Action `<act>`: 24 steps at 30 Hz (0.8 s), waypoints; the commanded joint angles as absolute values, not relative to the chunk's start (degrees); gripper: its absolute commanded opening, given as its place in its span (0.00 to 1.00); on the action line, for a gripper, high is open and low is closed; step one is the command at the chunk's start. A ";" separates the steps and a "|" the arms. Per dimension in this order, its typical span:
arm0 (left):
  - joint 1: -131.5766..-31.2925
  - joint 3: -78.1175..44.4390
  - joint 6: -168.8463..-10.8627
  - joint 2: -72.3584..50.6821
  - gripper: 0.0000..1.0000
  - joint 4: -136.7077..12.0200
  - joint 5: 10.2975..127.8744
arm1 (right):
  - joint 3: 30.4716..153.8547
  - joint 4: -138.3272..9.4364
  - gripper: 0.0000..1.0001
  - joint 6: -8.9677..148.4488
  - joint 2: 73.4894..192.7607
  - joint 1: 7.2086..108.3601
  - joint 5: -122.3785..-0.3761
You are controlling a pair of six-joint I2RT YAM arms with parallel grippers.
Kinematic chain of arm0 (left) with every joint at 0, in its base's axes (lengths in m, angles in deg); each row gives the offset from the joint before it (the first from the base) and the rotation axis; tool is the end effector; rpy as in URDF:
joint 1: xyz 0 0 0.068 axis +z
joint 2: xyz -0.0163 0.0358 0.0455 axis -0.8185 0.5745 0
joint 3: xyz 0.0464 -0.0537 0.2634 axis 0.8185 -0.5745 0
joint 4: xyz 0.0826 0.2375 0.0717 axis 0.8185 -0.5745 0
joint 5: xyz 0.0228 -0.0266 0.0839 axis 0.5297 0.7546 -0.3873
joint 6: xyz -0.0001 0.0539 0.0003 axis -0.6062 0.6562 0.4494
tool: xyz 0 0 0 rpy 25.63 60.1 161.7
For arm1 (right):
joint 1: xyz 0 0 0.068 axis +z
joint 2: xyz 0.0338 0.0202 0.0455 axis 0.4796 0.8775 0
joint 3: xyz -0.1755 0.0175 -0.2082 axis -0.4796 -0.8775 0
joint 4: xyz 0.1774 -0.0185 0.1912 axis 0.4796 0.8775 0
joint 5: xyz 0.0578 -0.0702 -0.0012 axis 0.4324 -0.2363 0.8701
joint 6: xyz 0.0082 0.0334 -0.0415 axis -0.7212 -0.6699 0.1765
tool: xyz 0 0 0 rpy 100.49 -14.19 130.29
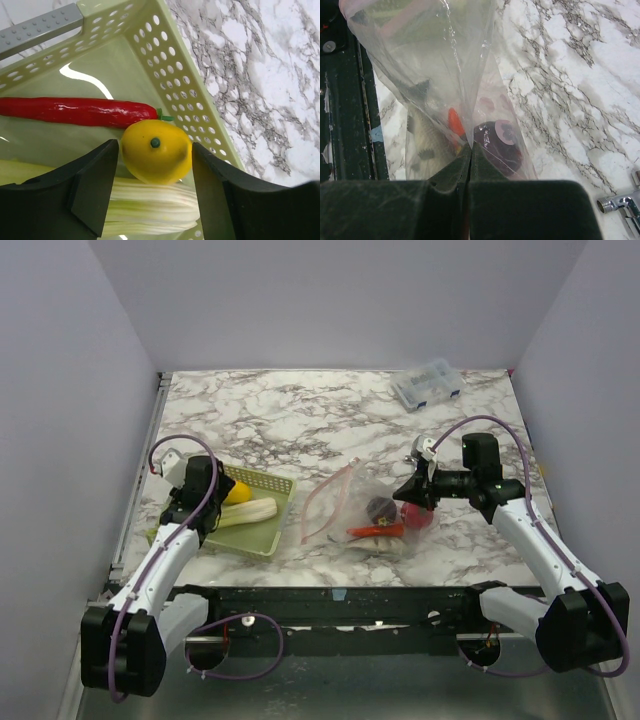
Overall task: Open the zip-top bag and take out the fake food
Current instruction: Place the fake fruit in the bin.
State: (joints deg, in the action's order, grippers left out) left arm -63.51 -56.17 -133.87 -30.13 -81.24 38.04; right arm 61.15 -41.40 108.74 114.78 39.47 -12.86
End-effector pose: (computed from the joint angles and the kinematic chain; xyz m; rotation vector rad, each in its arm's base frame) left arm 0.2030 -0.0167 0.2221 -1.0677 1.9365 -0.1685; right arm 0.2111 0.0705 0.2666 -1.1808 1.6904 0.8847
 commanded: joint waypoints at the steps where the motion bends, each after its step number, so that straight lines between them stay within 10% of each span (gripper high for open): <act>1: -62.72 -54.07 -133.29 -31.42 0.65 -80.79 40.31 | 61.00 -40.63 0.01 109.76 115.41 39.67 -13.75; 13: -62.19 -53.06 -129.59 -38.46 0.76 -83.70 45.86 | 61.22 -39.51 0.01 111.10 115.89 39.73 -12.81; 24: -62.10 -59.41 -120.11 -54.62 0.87 -75.19 77.64 | 61.73 -35.68 0.01 115.93 116.19 39.69 -9.51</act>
State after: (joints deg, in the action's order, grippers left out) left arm -62.42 -55.49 -124.14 -47.83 -81.73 60.01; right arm 61.15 -38.34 113.18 115.81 39.47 -11.70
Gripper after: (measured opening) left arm 0.850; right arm 0.009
